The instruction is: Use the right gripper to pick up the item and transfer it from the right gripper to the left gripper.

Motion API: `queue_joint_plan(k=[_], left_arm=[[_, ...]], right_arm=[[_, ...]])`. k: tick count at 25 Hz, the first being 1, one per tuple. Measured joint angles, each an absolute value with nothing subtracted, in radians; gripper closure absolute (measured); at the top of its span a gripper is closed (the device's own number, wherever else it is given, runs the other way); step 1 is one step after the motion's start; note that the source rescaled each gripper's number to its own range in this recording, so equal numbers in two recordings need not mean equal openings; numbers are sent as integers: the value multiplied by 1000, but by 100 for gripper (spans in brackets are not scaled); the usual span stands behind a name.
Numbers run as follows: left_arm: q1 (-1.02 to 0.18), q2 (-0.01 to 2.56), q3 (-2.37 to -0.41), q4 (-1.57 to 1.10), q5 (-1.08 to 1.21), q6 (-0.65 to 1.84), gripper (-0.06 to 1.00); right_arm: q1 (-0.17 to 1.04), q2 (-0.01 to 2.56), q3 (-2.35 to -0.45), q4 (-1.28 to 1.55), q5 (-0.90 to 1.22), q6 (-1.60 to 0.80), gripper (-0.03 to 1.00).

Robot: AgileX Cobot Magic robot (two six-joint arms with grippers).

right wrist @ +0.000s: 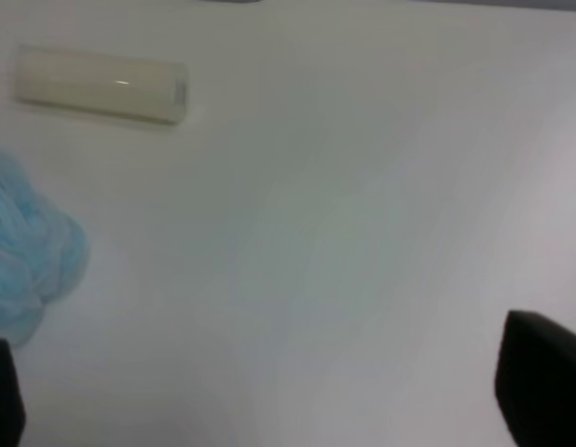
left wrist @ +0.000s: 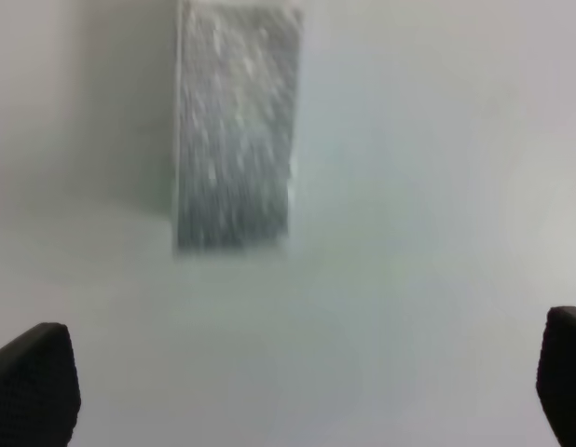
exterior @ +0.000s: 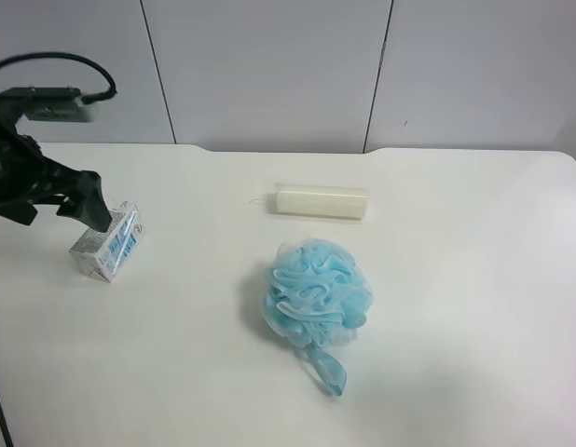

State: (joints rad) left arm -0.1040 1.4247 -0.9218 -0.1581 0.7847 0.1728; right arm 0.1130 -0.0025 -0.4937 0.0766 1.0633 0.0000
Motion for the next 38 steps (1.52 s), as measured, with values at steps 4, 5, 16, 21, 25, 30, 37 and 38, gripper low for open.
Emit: queue_joint_plan(k=[4, 5, 16, 21, 25, 30, 37, 38], left_arm=[[-104, 1223, -922, -168, 931, 144, -5], [-104, 1168, -922, -168, 962, 143, -5], [-104, 647, -922, -166, 1164, 88, -5], [-104, 419, -922, -157, 1204, 49, -5], [-104, 252, -923, -110, 1206, 41, -5], [-104, 95, -874, -51, 1211, 38, -5], [-104, -3, -675, -39, 1133, 14, -5], [-104, -3, -657, -38, 1114, 11, -5]], right_arm=[[113, -2, -494, 77, 1063, 0, -3], [113, -2, -494, 77, 1063, 0, -3], [113, -2, -494, 77, 1063, 0, -3], [113, -2, -494, 77, 1063, 0, -3], [113, -2, -494, 77, 1063, 0, -3], [113, -2, -494, 77, 1063, 0, -3], [113, -2, -494, 77, 1063, 0, -3], [113, -2, -494, 77, 1063, 0, -3]])
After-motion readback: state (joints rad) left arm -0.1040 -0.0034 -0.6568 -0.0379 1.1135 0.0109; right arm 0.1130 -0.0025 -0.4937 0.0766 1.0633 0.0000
